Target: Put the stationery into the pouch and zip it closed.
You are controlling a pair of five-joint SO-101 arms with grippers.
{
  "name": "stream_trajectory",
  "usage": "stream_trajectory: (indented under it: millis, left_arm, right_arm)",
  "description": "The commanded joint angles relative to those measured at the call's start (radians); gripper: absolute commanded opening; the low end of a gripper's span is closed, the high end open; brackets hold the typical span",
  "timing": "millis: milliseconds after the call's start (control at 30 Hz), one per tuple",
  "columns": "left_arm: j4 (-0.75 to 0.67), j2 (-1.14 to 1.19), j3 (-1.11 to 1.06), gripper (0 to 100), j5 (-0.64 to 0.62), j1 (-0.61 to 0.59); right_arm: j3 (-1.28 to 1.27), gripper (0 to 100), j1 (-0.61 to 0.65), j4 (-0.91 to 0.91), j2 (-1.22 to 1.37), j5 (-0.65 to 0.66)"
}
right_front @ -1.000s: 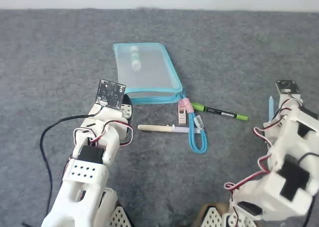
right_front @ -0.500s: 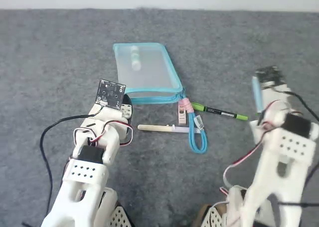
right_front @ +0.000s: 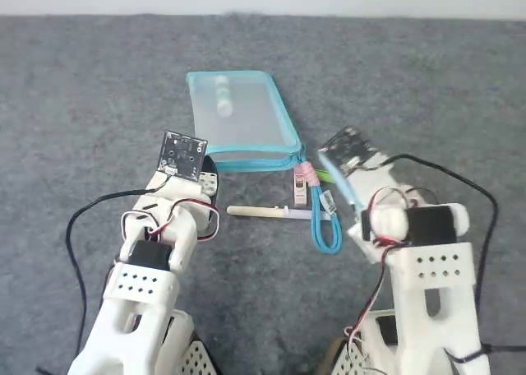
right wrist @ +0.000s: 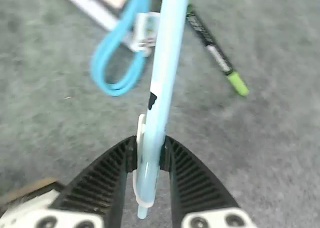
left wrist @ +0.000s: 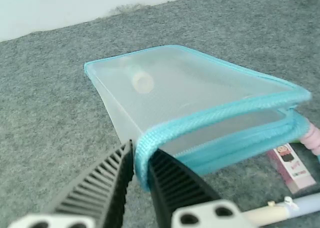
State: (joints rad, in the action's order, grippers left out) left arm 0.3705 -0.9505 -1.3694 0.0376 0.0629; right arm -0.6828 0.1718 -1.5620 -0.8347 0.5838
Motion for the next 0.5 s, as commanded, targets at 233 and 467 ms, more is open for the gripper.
stream_trajectory:
  millis: [233,467]
  left_arm:
    - [-0.031,0.0,0.005,1,0.003,-0.003]
    - [-0.031,0.0,0.007,1,0.002,0.002]
  right_arm:
    - [0.006,0.7,0.179,-0.045,-0.03,-0.011]
    - [0.04,0.7,0.179,0.015,0.082,-0.011]
